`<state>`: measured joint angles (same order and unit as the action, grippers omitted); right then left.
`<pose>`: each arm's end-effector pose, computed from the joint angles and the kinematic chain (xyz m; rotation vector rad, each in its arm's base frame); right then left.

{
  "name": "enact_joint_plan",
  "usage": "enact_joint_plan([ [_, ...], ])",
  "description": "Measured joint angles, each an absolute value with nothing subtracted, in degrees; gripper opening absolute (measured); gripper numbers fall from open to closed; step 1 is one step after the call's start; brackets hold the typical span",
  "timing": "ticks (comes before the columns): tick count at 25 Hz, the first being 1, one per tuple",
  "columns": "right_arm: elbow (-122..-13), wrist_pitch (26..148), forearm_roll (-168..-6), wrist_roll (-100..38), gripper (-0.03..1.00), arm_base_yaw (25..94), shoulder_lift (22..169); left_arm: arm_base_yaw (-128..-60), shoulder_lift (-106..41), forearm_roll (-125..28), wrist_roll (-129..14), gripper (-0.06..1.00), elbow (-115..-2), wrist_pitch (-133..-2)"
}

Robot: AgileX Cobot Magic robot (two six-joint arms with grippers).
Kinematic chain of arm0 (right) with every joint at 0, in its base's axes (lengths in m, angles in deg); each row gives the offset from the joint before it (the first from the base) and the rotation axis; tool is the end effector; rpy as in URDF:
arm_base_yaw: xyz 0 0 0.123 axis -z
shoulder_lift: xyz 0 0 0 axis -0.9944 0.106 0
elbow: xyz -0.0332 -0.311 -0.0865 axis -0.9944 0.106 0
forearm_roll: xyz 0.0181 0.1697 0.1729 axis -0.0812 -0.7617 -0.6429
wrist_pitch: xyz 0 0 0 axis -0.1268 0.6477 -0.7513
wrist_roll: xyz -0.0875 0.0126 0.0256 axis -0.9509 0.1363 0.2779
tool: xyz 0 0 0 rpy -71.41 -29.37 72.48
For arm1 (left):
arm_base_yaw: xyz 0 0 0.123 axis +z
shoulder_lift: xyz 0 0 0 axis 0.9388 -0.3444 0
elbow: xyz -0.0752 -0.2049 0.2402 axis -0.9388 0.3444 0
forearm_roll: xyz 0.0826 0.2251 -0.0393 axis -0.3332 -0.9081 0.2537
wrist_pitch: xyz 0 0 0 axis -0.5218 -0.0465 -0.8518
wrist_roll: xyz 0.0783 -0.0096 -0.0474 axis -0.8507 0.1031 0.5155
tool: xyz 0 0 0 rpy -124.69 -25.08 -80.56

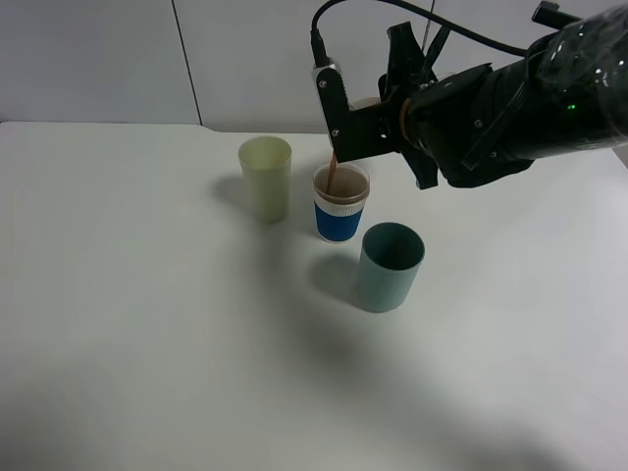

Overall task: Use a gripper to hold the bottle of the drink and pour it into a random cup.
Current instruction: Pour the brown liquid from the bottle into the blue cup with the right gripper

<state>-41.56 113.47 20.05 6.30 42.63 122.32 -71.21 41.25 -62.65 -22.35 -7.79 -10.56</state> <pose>0.3010 0.1943 0.2500 -1.8452 1.3117 -1.0989 -0.0532 0.0025 0.2740 0.0048 2.0314 -0.0069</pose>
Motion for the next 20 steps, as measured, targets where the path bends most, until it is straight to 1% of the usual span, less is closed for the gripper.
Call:
enact_joint_plan([
  [20, -41.56, 113.47, 20.05, 2.20, 0.37, 42.63, 122.32, -71.21, 41.25, -62.65, -22.35, 0.93, -7.79, -10.56],
])
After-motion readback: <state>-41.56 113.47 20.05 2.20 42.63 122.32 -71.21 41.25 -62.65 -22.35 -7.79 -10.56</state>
